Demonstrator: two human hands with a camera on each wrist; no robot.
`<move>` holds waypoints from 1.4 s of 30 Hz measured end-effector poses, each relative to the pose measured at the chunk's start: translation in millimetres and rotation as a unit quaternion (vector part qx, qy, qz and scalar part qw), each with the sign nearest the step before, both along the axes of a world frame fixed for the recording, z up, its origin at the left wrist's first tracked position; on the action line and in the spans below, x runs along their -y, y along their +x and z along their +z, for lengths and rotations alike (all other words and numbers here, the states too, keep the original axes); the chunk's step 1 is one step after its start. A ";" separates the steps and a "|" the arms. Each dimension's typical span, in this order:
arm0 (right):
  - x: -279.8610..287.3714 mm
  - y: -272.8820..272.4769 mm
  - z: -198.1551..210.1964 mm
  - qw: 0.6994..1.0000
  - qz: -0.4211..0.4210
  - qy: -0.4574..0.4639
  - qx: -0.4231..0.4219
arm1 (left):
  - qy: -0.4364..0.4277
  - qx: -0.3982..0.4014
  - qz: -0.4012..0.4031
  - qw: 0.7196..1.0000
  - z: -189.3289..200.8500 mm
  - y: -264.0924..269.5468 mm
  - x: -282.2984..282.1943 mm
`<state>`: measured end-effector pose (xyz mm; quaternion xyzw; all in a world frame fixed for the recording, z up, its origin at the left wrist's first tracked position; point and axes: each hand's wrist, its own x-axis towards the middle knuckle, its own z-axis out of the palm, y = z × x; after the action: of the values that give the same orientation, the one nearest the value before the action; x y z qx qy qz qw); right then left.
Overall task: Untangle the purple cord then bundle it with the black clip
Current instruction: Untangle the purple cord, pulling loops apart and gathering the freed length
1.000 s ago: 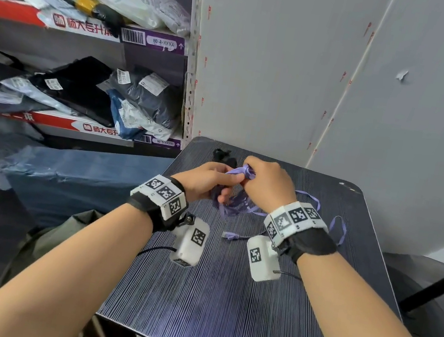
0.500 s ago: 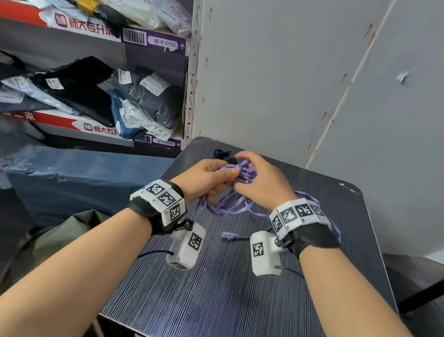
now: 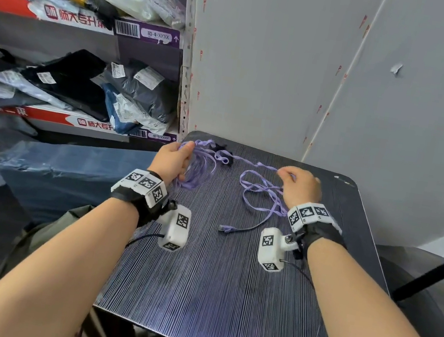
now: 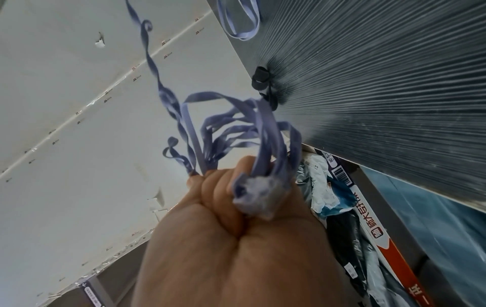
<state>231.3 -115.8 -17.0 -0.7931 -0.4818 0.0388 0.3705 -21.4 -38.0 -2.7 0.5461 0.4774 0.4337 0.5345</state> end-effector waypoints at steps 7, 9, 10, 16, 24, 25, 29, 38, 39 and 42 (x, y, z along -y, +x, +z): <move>3.3 11.3 -6.7 0.988 -0.105 -0.065 0.095 | 0.041 -0.068 0.093 0.992 -4.4 -4.0 -7.3; 5.0 18.6 -7.7 0.986 -0.113 -0.067 0.105 | 0.049 -0.088 0.119 0.988 -5.8 -8.2 -10.8; 6.0 21.2 -7.5 0.986 -0.116 -0.064 0.104 | 0.046 -0.096 0.130 0.986 -5.4 -10.1 -11.8; -2.4 2.5 -4.1 0.991 0.022 -0.088 0.098 | 0.050 -0.142 0.096 0.984 -1.4 -1.3 -11.7; -8.1 -48.4 17.9 0.974 0.179 -0.051 0.129 | 0.135 -0.213 0.029 0.967 6.8 25.4 3.1; -7.2 -56.6 23.6 0.975 0.208 -0.026 0.080 | 0.140 -0.219 0.021 0.966 8.4 29.1 4.9; -4.4 -79.8 35.0 0.965 0.255 -0.033 -0.043 | 0.168 -0.232 -0.022 0.958 18.6 44.0 17.3; -2.8 -40.4 26.7 0.977 0.176 -0.052 0.109 | 0.182 -0.277 -0.039 0.943 15.3 23.7 13.6; -4.2 -33.8 24.1 0.969 0.149 -0.074 0.182 | 0.176 -0.292 -0.039 0.939 14.5 22.7 13.4; -6.0 -20.4 17.3 0.948 0.103 -0.130 0.273 | 0.162 -0.320 -0.040 0.933 14.4 20.9 13.6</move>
<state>210.9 -109.8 0.3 -0.7607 -0.6345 -0.0784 0.1125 -0.5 -51.6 11.7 0.7537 0.5241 0.2855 0.2751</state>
